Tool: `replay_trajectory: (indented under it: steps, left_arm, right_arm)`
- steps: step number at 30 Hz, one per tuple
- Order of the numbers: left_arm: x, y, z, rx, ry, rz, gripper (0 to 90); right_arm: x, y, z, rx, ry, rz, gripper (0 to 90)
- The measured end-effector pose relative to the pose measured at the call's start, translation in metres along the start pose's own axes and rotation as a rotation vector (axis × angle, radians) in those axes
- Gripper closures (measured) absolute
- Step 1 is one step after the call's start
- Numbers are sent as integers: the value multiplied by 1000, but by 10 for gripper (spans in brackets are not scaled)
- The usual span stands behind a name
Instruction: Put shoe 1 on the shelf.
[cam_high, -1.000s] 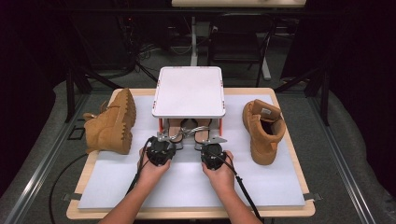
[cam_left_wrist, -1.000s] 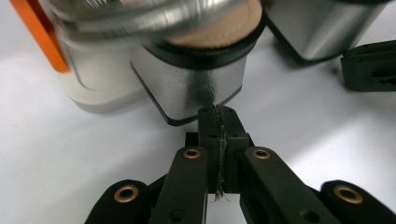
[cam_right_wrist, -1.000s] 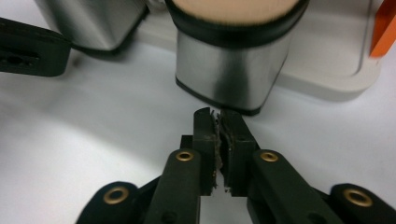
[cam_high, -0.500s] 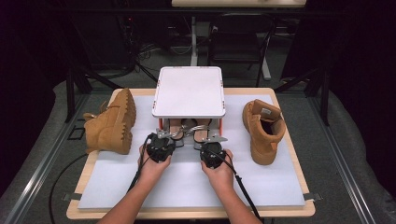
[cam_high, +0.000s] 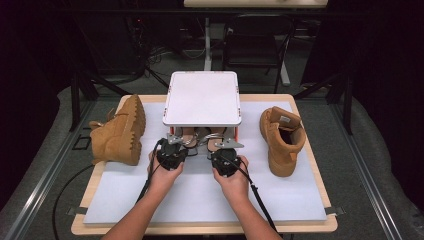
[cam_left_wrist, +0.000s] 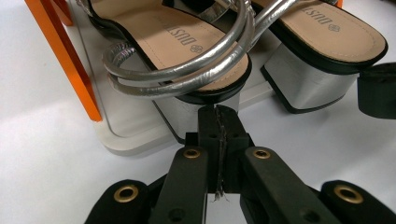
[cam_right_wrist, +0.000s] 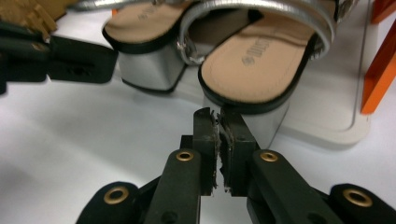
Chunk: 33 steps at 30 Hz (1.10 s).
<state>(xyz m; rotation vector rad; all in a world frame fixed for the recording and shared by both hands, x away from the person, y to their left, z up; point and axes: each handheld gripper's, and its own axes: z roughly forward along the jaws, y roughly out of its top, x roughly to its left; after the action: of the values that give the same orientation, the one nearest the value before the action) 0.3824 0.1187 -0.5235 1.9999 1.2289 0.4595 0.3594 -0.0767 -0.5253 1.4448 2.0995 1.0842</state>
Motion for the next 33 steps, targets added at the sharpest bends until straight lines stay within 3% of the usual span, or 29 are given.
replay_trajectory:
  steps: [4, 10, 12, 14, 22, 33]
  left_arm:
    - [-3, 2, -3, -19, 1, 15, 900]
    - [-5, 2, 0, 14, -1, 29, 900]
    - [-6, 1, 2, 3, 18, 38, 900]
    - [-4, 3, 2, 7, 5, 21, 900]
    - [-4, 4, 3, -10, 43, 34, 900]
    - [2, 6, 9, -14, 53, 14, 900]
  right_arm:
    - [1, 1, 1, 1, -2, -6, 866]
    - [1, 2, 0, -12, -11, -1, 873]
    - [0, 3, -1, -16, -11, -4, 876]
    - [0, 4, -2, -22, -15, 1, 877]
    - [-2, 7, 0, -24, -35, -14, 882]
    - [-2, 9, 6, -22, -44, -23, 882]
